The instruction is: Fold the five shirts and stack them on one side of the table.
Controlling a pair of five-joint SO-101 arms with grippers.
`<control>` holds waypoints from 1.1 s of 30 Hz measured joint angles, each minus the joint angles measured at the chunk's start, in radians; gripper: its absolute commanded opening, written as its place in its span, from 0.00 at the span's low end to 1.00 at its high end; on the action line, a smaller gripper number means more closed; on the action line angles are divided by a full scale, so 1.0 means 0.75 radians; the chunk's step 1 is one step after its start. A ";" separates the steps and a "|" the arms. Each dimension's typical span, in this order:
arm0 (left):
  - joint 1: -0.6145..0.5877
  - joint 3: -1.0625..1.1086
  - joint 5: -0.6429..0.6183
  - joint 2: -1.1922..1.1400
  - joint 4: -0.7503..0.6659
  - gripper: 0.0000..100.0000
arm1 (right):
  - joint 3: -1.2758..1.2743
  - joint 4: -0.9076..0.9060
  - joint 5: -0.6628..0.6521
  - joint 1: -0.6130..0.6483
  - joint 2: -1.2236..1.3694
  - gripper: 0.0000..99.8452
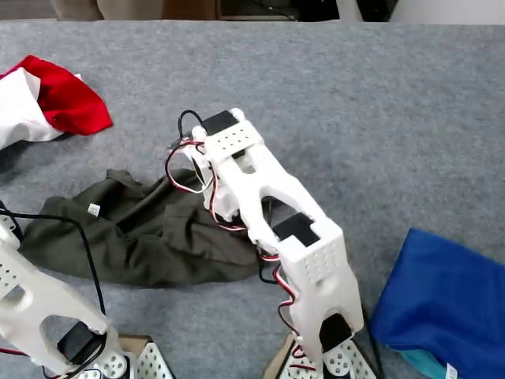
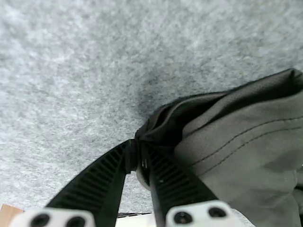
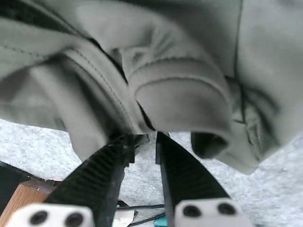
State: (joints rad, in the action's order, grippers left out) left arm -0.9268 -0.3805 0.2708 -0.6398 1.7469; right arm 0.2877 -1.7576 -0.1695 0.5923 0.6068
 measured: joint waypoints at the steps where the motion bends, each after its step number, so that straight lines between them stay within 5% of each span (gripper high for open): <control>1: 0.000 0.000 0.000 0.000 0.000 0.02 | 0.000 0.000 0.000 0.000 0.000 0.10; 33: 0.000 0.000 0.000 0.000 0.000 0.02 | -0.068 0.074 0.000 0.020 0.135 0.10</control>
State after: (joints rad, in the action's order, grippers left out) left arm -0.9268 -0.3805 0.2708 -0.6398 1.7469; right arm 0.2371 -1.7024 -0.1695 0.6076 0.7081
